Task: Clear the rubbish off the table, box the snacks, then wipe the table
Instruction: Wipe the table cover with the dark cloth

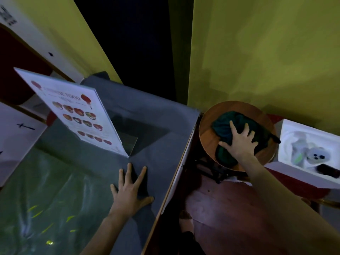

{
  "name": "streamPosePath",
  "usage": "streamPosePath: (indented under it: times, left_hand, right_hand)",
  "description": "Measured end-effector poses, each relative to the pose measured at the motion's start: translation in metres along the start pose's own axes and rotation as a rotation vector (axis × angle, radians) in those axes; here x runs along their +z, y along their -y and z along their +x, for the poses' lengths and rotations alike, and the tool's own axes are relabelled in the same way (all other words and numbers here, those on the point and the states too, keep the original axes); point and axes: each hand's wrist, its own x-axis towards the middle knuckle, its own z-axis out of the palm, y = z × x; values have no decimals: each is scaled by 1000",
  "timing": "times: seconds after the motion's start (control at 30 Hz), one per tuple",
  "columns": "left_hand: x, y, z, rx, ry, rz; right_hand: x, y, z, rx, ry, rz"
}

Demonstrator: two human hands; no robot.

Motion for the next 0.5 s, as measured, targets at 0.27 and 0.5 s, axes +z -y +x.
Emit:
streamPosePath:
  times: [0.27, 0.5]
  left_hand:
    - [-1, 0, 4, 15, 7, -34]
    - [-23, 8, -17, 106, -23, -248]
  right_hand:
    - [-18, -8, -31, -86, -244, 213]
    - [-21, 25, -149, -327, -311, 425]
